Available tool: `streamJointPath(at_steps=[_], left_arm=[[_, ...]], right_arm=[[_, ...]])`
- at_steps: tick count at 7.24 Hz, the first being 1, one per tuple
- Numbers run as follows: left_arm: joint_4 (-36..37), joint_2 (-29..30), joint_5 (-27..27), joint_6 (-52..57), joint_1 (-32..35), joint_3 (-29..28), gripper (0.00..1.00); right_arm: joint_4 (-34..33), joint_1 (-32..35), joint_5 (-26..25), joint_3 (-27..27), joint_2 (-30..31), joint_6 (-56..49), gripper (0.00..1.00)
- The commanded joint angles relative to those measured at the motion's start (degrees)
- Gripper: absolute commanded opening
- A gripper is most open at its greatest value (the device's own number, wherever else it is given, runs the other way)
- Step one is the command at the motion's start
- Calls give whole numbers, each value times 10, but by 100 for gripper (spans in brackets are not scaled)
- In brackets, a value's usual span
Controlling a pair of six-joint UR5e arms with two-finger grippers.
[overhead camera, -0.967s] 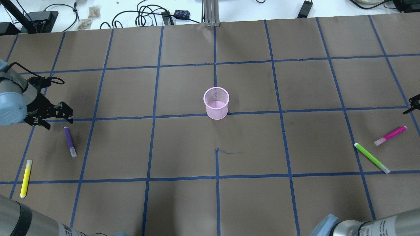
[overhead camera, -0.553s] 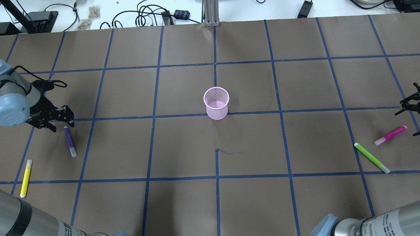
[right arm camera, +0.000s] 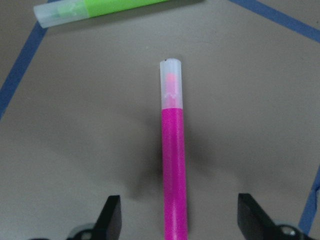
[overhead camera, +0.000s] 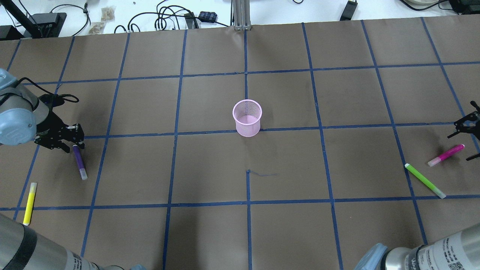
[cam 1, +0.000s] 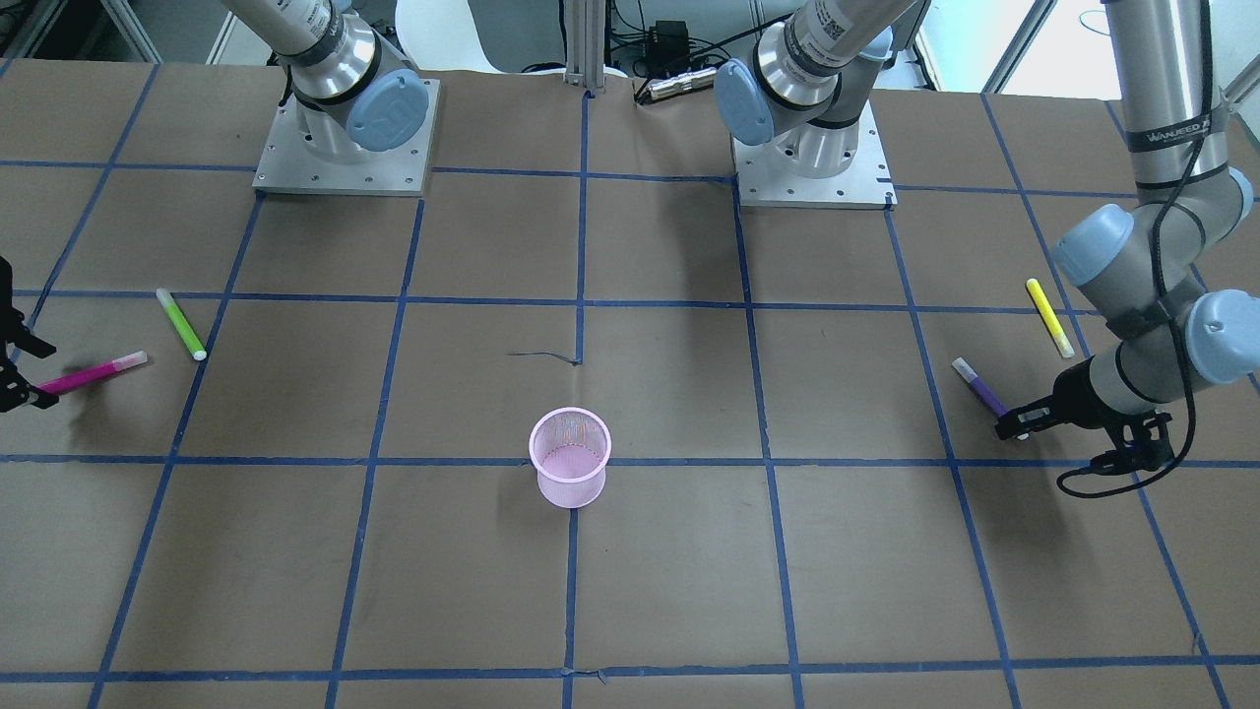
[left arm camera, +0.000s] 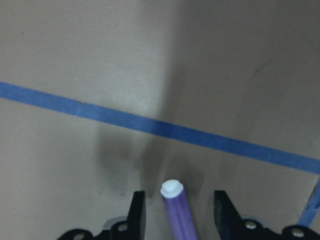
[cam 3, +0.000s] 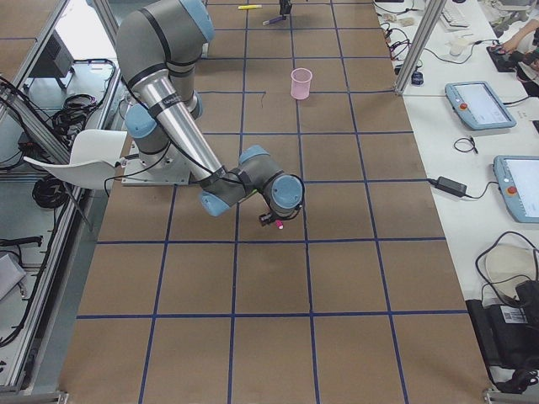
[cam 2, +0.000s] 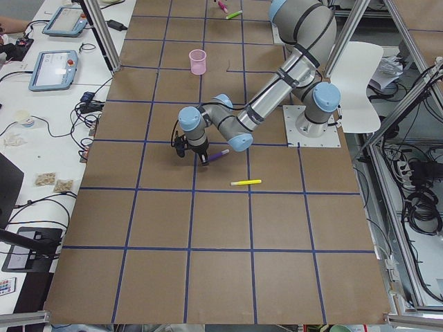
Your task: Insert purple and pink pens into pink cup
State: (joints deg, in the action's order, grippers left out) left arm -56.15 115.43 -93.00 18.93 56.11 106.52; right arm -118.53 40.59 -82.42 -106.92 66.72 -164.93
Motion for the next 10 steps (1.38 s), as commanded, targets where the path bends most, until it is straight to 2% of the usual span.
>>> streamJointPath(at_steps=[1, 2, 3, 5, 8, 10], left_arm=[[1, 4, -1, 0, 1, 0, 46], [1, 4, -1, 1, 1, 0, 25], [2, 3, -1, 3, 1, -1, 0], [1, -1, -3, 1, 0, -7, 0], [-43, -60, -2, -4, 16, -33, 0], [-107, -87, -5, -4, 54, -97, 0]], right_arm=[[-3, -2, 1, 0, -3, 1, 71], [-3, -2, 1, 0, -3, 2, 71], [-6, -2, 2, 4, -7, 2, 70], [-7, -2, 1, 6, -15, 2, 67], [-7, -2, 2, 6, -15, 0, 30], [-7, -2, 1, 6, -14, 1, 20]])
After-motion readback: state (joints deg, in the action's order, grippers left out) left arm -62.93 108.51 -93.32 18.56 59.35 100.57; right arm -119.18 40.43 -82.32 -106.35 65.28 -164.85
